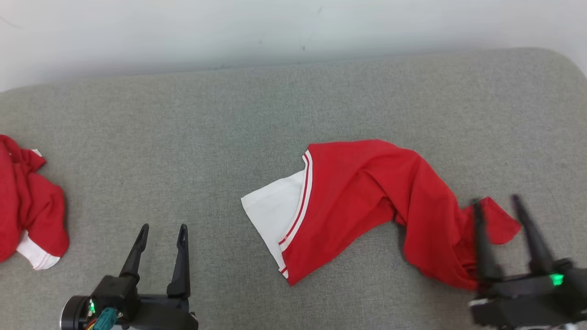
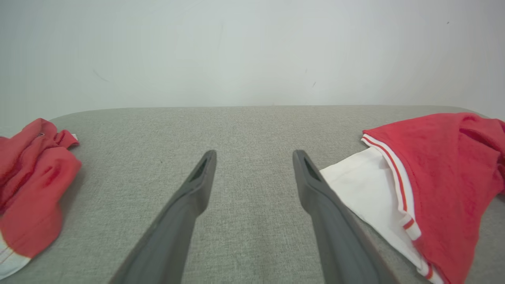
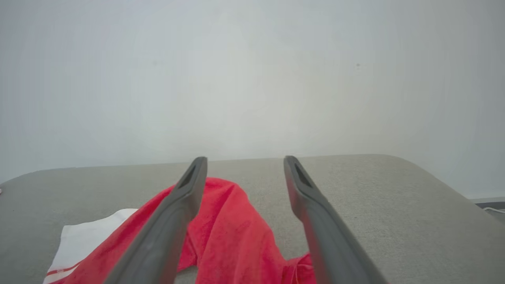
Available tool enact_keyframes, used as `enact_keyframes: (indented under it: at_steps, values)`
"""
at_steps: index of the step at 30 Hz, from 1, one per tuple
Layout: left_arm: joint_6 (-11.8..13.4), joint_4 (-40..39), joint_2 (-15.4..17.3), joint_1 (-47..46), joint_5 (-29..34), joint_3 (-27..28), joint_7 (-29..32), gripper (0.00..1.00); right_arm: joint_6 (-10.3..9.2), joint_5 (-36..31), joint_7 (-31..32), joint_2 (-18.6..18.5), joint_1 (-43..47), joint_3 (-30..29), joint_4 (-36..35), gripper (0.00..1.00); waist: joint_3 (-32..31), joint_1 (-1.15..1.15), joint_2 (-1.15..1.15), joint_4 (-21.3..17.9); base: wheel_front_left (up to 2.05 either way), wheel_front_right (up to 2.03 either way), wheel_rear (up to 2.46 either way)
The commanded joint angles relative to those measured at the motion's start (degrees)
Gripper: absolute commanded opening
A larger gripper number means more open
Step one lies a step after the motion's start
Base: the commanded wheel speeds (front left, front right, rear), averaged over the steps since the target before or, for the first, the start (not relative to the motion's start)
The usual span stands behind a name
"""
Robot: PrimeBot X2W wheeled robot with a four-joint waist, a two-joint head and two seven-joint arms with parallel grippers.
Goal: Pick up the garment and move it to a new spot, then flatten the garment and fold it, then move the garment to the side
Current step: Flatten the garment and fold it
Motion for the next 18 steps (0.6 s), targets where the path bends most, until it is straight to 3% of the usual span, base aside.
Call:
enact_keyframes:
  at_steps: [1,9,18]
  values:
    - [0.27,-0.29,0.48,1.05,-0.02,0.14,-0.20,1.00,-0.04,0.58,-0.14,0.14,-0.38,-1.91,-0.16,1.00,-0.90,0.00,0.00,0.22,0.00,0.00,0.00]
    - [0.92,-1.35,1.34,3.02,-0.38,0.46,0.05,1.00,-0.04,1.38,0.90,-1.18,0.97,-7.14,3.67,1.00,-3.35,0.00,0.00,0.99,0.00,0.00,0.00]
    - [1.57,-2.56,2.25,5.95,-0.59,-0.02,0.80,1.00,-0.04,2.19,4.23,-0.46,6.16,-1.23,7.78,1.00,-6.72,0.00,0.00,1.90,0.00,0.00,0.00]
